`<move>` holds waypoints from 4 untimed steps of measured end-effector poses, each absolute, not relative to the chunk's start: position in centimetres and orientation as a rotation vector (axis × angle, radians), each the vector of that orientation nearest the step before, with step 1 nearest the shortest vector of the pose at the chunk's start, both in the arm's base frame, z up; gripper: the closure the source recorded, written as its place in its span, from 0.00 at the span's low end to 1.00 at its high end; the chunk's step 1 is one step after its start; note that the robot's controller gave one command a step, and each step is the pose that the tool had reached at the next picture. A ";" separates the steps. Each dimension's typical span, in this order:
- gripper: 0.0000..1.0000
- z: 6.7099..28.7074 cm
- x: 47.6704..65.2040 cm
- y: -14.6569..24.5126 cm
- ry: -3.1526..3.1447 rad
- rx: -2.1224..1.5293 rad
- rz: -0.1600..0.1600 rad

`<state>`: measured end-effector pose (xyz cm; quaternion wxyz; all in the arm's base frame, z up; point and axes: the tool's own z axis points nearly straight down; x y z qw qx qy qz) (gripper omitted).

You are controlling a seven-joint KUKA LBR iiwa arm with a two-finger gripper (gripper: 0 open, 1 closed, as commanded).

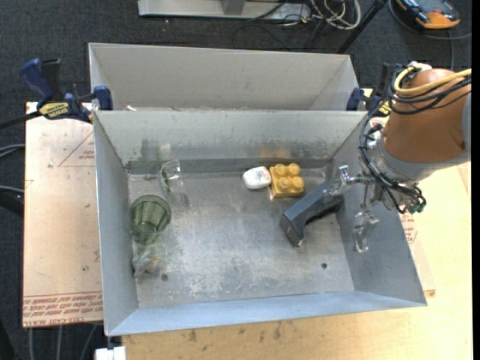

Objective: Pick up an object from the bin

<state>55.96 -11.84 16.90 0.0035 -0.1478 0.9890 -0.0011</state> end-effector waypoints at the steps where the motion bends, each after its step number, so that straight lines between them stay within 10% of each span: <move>1: 0.00 16.3 57.2 -8.8 3.112 -0.414 -0.001; 2: 0.00 16.3 59.6 -5.9 3.099 -0.495 0.003; 3: 1.00 8.5 60.0 -6.9 3.097 -0.477 0.000; 4: 1.00 8.5 60.0 -6.9 3.097 -0.477 0.000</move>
Offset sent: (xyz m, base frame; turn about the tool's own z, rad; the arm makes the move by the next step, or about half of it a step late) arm 0.0657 0.0736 -0.0055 -0.1934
